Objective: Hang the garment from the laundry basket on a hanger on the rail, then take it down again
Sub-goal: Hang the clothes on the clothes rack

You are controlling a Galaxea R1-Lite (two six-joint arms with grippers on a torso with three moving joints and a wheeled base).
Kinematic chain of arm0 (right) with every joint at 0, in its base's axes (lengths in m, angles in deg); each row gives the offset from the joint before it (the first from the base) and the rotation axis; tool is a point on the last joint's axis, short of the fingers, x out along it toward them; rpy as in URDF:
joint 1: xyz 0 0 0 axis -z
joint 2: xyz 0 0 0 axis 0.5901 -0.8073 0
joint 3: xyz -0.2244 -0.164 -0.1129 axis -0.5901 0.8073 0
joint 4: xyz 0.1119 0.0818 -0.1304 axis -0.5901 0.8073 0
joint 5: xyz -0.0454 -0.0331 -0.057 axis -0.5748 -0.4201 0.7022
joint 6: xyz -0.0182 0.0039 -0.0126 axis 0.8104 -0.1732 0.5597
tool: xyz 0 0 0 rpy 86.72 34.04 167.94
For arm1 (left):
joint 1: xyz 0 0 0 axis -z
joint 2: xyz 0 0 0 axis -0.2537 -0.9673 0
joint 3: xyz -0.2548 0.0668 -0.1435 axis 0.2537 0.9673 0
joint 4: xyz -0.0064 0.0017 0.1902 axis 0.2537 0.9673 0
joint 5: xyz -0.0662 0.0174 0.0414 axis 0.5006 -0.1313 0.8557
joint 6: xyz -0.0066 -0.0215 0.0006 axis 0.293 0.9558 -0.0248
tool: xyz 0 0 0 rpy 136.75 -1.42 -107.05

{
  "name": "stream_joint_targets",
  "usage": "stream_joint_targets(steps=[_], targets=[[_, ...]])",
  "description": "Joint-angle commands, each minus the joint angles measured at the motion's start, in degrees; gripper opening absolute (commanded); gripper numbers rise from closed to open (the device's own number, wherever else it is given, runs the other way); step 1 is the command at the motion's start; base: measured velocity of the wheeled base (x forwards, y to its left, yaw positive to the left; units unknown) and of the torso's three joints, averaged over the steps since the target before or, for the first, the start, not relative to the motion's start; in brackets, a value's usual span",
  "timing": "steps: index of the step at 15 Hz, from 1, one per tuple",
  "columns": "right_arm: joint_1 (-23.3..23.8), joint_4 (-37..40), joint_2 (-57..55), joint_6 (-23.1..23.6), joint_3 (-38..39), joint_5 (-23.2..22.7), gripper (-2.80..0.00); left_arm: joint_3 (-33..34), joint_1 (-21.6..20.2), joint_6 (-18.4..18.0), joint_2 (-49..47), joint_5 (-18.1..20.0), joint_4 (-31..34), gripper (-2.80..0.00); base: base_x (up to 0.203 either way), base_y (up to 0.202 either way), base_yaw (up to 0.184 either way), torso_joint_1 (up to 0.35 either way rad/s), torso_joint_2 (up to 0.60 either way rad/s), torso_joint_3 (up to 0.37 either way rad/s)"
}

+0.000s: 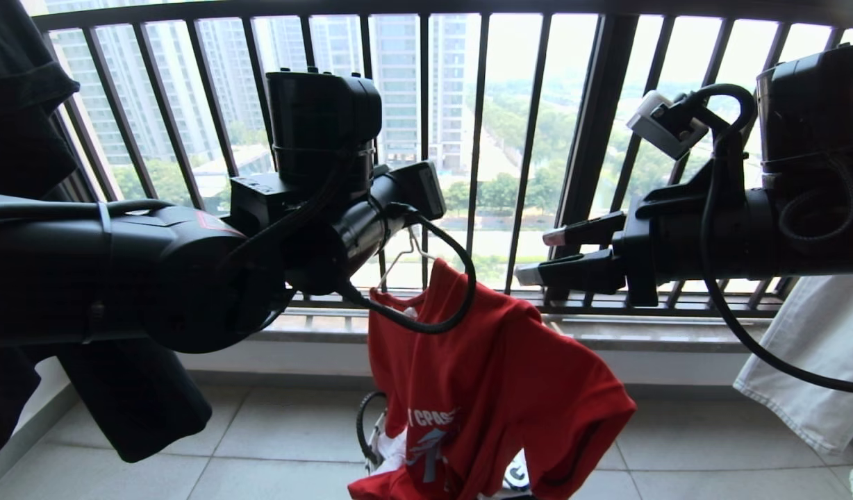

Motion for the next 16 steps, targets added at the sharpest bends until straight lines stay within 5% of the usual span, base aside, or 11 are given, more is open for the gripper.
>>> stream_joint_targets(steps=[1,7,16], targets=[[0.9,0.2,1.2,0.1,1.1,0.0,-2.8,-0.2,-0.1,0.1,0.2,-0.2,-0.1,-2.8,0.0,0.0,0.0,0.0,0.0,0.0],[3.0,0.4,8.9,0.0,8.0,2.5,-2.8,-0.8,-0.7,-0.4,0.4,-0.1,-0.1,-2.8,0.0,0.0,0.0,0.0,0.0,0.0],[-3.5,5.0,4.4,0.3,-0.3,3.2,-2.8,-0.3,0.1,-0.2,5.1,0.5,0.0,-2.8,0.0,0.0,0.0,0.0,0.0,0.0]])
